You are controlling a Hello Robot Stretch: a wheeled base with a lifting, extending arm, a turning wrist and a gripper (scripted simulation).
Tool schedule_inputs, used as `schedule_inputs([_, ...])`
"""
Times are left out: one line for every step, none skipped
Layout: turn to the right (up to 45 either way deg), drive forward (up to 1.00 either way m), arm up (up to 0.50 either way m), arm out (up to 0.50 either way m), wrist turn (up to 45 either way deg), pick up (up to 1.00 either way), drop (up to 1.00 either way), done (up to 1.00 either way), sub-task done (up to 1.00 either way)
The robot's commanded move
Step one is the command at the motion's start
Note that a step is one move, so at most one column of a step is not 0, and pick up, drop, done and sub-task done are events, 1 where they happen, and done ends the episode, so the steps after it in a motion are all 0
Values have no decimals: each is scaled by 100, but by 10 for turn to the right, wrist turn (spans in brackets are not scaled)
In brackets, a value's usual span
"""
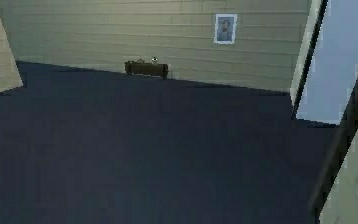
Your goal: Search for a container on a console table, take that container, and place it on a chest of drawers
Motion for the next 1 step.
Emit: schedule_inputs([0,100,0,0,0,0,0,0,0])
